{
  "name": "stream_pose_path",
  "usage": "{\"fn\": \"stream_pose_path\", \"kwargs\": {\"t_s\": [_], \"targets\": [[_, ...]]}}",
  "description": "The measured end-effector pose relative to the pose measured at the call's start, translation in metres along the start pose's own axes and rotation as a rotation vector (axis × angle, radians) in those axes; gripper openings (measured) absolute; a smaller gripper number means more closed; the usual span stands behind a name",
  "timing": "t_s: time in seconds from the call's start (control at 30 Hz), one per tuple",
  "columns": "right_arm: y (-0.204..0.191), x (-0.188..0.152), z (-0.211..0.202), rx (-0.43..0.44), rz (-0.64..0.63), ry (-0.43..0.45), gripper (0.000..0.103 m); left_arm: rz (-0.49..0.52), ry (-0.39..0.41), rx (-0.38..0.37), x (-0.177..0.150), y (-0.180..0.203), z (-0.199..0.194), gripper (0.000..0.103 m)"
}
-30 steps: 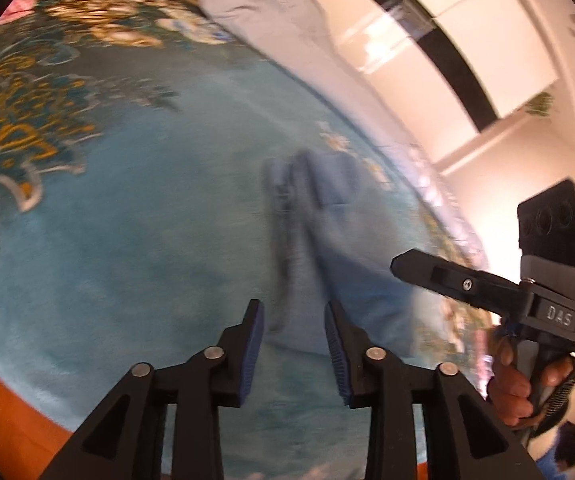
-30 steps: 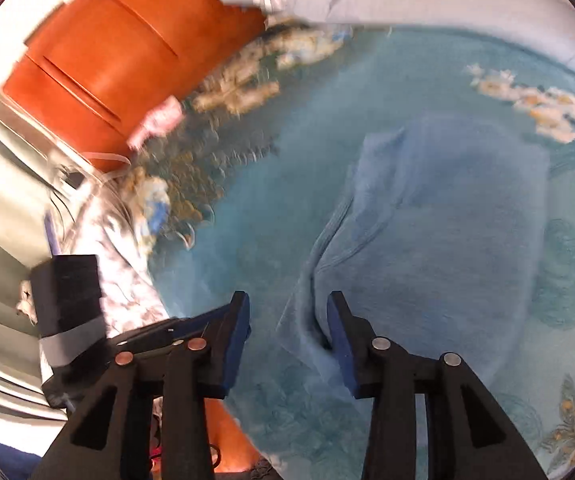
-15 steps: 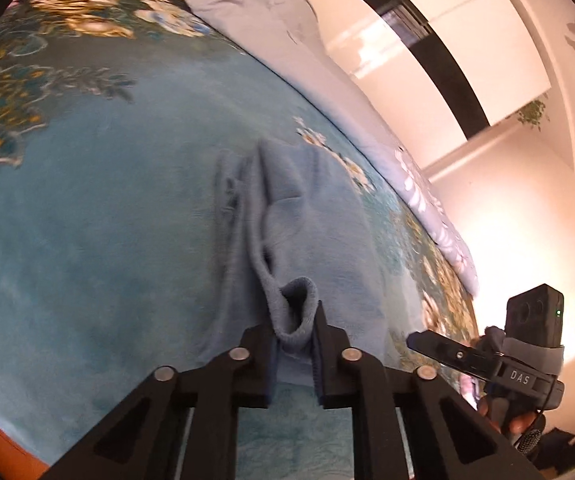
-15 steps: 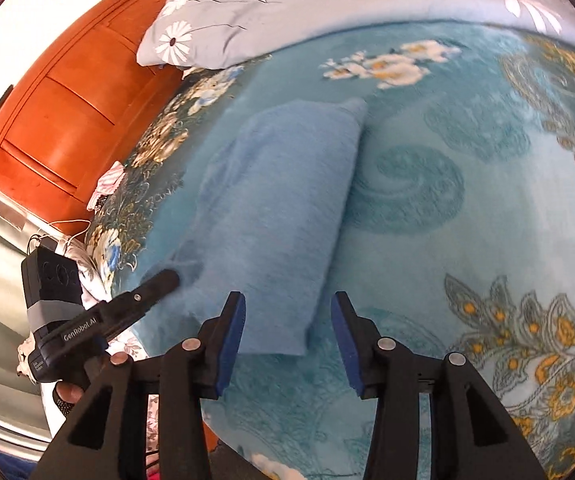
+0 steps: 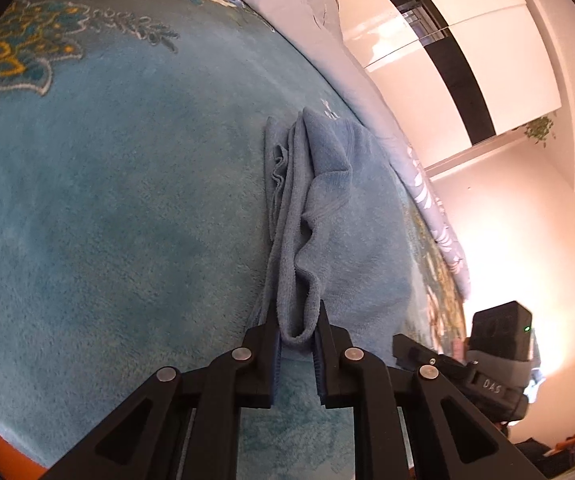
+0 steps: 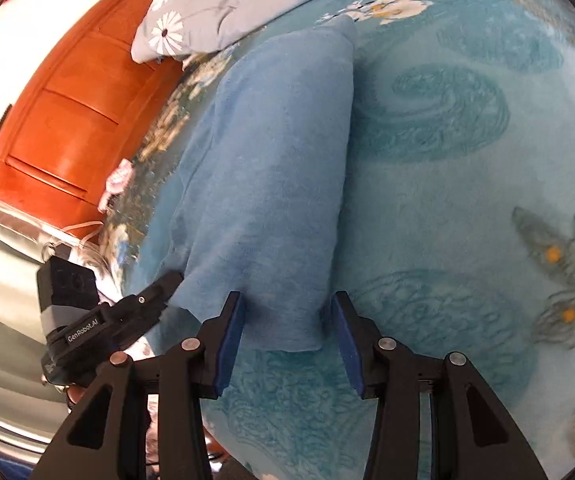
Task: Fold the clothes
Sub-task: 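Grasp the folded shirt with the left gripper while the right gripper grasps its other end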
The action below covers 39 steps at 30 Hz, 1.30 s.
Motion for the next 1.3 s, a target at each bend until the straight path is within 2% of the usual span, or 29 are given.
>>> {"fn": "stream_pose_path", "kwargs": {"t_s": [0.1, 0.13, 0.17, 0.2, 0.27, 0.37, 0.4, 0.5, 0.57, 0.7, 0.77, 0.87, 0.9, 0.97, 1.03, 1.1, 1.17, 1.27, 1.3], "targets": [[-0.001, -0.003, 0.001, 0.033, 0.008, 0.025, 0.047, 0.018, 0.010, 0.005, 0.000, 0.001, -0.006, 0.022], [0.000, -0.004, 0.001, 0.042, 0.011, 0.033, 0.039, 0.030, 0.015, 0.011, -0.001, 0.003, -0.008, 0.023], [0.000, -0.004, 0.000, 0.050, 0.015, 0.039, 0.022, 0.039, 0.022, 0.018, -0.001, 0.004, -0.011, 0.027], [0.001, -0.005, 0.000, 0.058, 0.020, 0.044, 0.020, 0.049, 0.029, 0.025, -0.001, 0.005, -0.014, 0.034], [0.005, -0.001, 0.000, 0.079, 0.051, 0.038, 0.015, 0.072, 0.040, 0.041, -0.002, 0.007, -0.020, 0.042], [0.015, 0.013, -0.011, 0.102, 0.089, 0.023, 0.014, 0.107, 0.055, 0.071, -0.002, 0.010, -0.030, 0.045], [0.018, 0.021, -0.018, 0.092, 0.087, 0.026, 0.014, 0.115, 0.060, 0.084, 0.000, 0.011, -0.031, 0.047], [0.029, 0.057, -0.050, -0.039, 0.023, 0.084, 0.014, 0.117, 0.078, 0.106, 0.006, 0.010, -0.035, 0.050], [0.040, 0.085, -0.069, -0.103, -0.004, 0.113, 0.013, 0.105, 0.085, 0.099, 0.012, 0.006, -0.035, 0.052], [0.062, 0.131, -0.076, -0.205, -0.002, 0.106, 0.013, 0.112, 0.079, 0.069, 0.030, 0.016, -0.023, 0.053], [0.070, 0.142, -0.076, -0.228, 0.007, 0.099, 0.013, 0.142, 0.077, 0.052, 0.044, 0.027, -0.016, 0.056], [0.081, 0.145, -0.084, -0.218, 0.030, 0.126, 0.013, 0.181, 0.071, 0.019, 0.071, 0.047, 0.007, 0.068], [0.084, 0.141, -0.089, -0.210, 0.047, 0.147, 0.014, 0.190, 0.060, 0.018, 0.080, 0.051, 0.017, 0.070], [0.088, 0.134, -0.098, -0.195, 0.082, 0.189, 0.033, 0.207, 0.019, 0.030, 0.100, 0.058, 0.042, 0.071], [0.092, 0.121, -0.104, -0.156, 0.125, 0.219, 0.045, 0.203, -0.032, 0.041, 0.119, 0.060, 0.068, 0.071], [0.094, 0.103, -0.103, -0.101, 0.163, 0.224, 0.051, 0.164, -0.097, 0.057, 0.133, 0.055, 0.096, 0.071], [0.095, 0.084, -0.091, -0.065, 0.191, 0.192, 0.058, 0.147, -0.151, 0.068, 0.139, 0.052, 0.115, 0.071], [0.094, 0.065, -0.069, -0.011, 0.243, 0.161, 0.060, 0.179, -0.208, 0.029, 0.138, 0.057, 0.133, 0.071], [0.092, 0.062, -0.065, 0.008, 0.269, 0.176, 0.060, 0.186, -0.220, 0.014, 0.138, 0.061, 0.138, 0.073]]}}
Point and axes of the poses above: each gripper's, at about its wrist camera, not at the fingertips, and z roughly the way its jaws point, y to its right, x to its top, the point moved 1 cm from there along z, roughly the way its jaws point, and after that the axes turned 4 degrees about x, right-handed, at the moved point
